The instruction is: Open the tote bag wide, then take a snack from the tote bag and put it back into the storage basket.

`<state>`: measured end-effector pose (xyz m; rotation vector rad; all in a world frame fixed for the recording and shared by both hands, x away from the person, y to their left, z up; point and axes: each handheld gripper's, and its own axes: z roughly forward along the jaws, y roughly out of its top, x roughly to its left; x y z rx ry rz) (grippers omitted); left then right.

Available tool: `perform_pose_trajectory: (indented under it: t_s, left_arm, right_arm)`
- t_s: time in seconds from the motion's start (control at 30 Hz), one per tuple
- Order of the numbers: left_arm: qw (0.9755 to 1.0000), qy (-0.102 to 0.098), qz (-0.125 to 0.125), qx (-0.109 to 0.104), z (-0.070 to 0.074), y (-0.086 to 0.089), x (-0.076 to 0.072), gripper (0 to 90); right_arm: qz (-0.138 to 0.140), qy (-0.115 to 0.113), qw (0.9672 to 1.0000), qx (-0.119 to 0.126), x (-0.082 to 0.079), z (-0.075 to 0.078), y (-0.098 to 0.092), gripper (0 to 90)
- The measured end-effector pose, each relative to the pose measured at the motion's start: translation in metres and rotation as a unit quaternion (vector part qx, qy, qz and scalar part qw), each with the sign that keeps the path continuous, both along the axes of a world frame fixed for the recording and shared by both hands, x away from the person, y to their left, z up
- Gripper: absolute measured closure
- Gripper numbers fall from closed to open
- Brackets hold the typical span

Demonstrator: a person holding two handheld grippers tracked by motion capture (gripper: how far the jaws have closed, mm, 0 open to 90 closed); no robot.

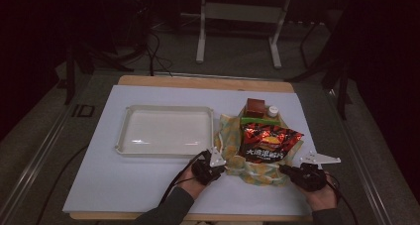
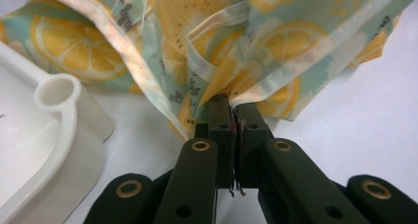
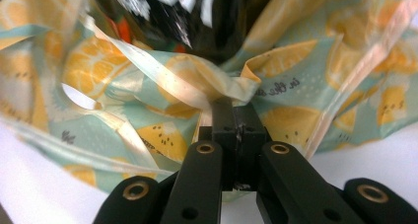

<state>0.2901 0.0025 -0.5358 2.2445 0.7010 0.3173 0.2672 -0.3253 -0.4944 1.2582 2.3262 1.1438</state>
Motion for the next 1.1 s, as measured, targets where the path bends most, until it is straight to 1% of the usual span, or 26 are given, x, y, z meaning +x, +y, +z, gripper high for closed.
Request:
perform_pose_trajectory:
  t_s: [0.03, 0.1, 0.17, 0.23, 0.3, 0.37, 0.4, 0.5, 0.53, 0.57, 0.63, 0.67, 0.8, 0.9, 0.97, 1.0, 1.1]
  left_arm:
    - [1.0, 0.001, 0.001, -0.001, 0.0, 0.0, 0.0, 87.3]
    - [1.0, 0.002, 0.003, -0.003, -0.001, 0.001, 0.0, 87.4]
    - [1.0, 0.002, 0.004, -0.003, -0.001, 0.001, 0.0, 87.4]
    - [1.0, 0.004, 0.005, -0.004, -0.001, 0.001, 0.0, 87.4]
    - [0.9999, 0.008, 0.008, -0.008, -0.001, 0.002, 0.0, 87.5]
    - [0.9996, 0.017, 0.014, -0.016, -0.001, 0.004, 0.002, 87.8]
    - [0.9993, 0.022, 0.019, -0.024, -0.002, 0.006, 0.004, 87.8]
    - [0.9982, 0.031, 0.03, -0.042, -0.004, 0.012, 0.005, 87.7]
    - [0.9981, 0.032, 0.031, -0.044, -0.004, 0.013, 0.006, 87.4]
    - [0.998, 0.032, 0.029, -0.046, -0.004, 0.013, 0.005, 85.7]
    - [0.9981, 0.03, 0.015, -0.051, -0.003, 0.014, 0.004, 79.0]
    - [0.9981, 0.031, 0.009, -0.053, -0.003, 0.014, 0.003, 77.3]
    - [0.9973, 0.032, -0.004, -0.066, 0.001, 0.014, -0.001, 69.0]
    - [0.9966, 0.03, -0.008, -0.076, 0.006, 0.016, -0.005, 65.5]
    - [0.9953, 0.033, -0.009, -0.09, 0.01, 0.019, -0.006, 64.4]
    - [0.9947, 0.033, -0.01, -0.097, 0.012, 0.02, -0.006, 63.7]
    - [0.9936, 0.032, -0.013, -0.108, 0.018, 0.023, -0.007, 62.5]
  right_arm:
    - [0.0, 0.003, 1.0, -0.003, 0.001, -0.002, 0.0, 90.0]
    - [-0.002, 0.012, 0.9998, -0.018, 0.003, -0.007, 0.001, 90.0]
    - [-0.01, 0.022, 0.9989, -0.041, 0.006, -0.013, 0.002, 90.0]
    - [-0.019, 0.034, 0.9978, -0.054, 0.009, -0.019, 0.001, 90.0]
    - [-0.027, 0.037, 0.9967, -0.067, 0.011, -0.023, 0.0, 90.0]
    - [-0.034, 0.04, 0.9954, -0.081, 0.012, -0.025, -0.001, 90.0]
    - [-0.036, 0.04, 0.9951, -0.083, 0.012, -0.026, -0.002, 90.0]
    - [-0.043, 0.04, 0.9948, -0.083, 0.013, -0.027, -0.004, 90.0]
    - [-0.044, 0.04, 0.9949, -0.082, 0.013, -0.027, -0.004, 90.0]
    - [-0.042, 0.039, 0.995, -0.082, 0.013, -0.026, -0.004, 89.8]
    - [-0.037, 0.037, 0.996, -0.072, 0.011, -0.025, -0.004, 87.8]
    - [-0.037, 0.036, 0.9963, -0.069, 0.011, -0.024, -0.004, 86.3]
    - [-0.029, 0.024, 0.9985, -0.04, 0.008, -0.017, -0.006, 78.6]
    - [-0.026, 0.016, 0.9992, -0.026, 0.005, -0.011, -0.008, 73.4]
    - [-0.024, 0.009, 0.9995, -0.017, 0.002, -0.007, -0.009, 70.5]
    - [-0.025, 0.005, 0.9996, -0.015, 0.001, -0.006, -0.009, 69.2]
    - [-0.026, -0.001, 0.9996, -0.011, -0.003, -0.006, -0.009, 66.8]
